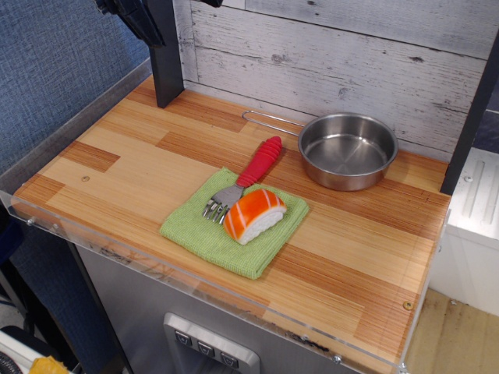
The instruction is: Pick up the pot and place it behind the green cloth
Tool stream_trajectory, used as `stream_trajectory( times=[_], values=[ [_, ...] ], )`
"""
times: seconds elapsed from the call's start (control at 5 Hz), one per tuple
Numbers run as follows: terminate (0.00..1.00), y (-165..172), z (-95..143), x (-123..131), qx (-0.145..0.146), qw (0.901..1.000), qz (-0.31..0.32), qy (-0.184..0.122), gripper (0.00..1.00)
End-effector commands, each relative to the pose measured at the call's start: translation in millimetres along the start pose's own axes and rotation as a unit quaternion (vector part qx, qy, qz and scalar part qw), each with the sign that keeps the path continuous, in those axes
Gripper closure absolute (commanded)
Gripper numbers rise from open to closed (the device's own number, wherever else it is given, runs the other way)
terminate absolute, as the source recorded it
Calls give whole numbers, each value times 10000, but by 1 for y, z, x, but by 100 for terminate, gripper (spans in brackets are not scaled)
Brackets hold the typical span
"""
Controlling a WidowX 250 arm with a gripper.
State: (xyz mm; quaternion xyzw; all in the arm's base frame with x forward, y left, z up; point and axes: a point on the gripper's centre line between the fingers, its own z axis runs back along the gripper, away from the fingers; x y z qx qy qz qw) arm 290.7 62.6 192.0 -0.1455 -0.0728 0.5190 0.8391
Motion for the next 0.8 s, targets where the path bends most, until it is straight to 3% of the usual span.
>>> stream_trajectory(
  times=[0.0, 0.4, 0.6],
  values=[
    [0, 5, 13, -6, -145, 9998, -25, -157, 0],
    [0, 5, 13, -6, -145, 9998, -25, -157, 0],
    [100, 5, 13, -6, -145, 9998, -25, -157, 0]
  ],
)
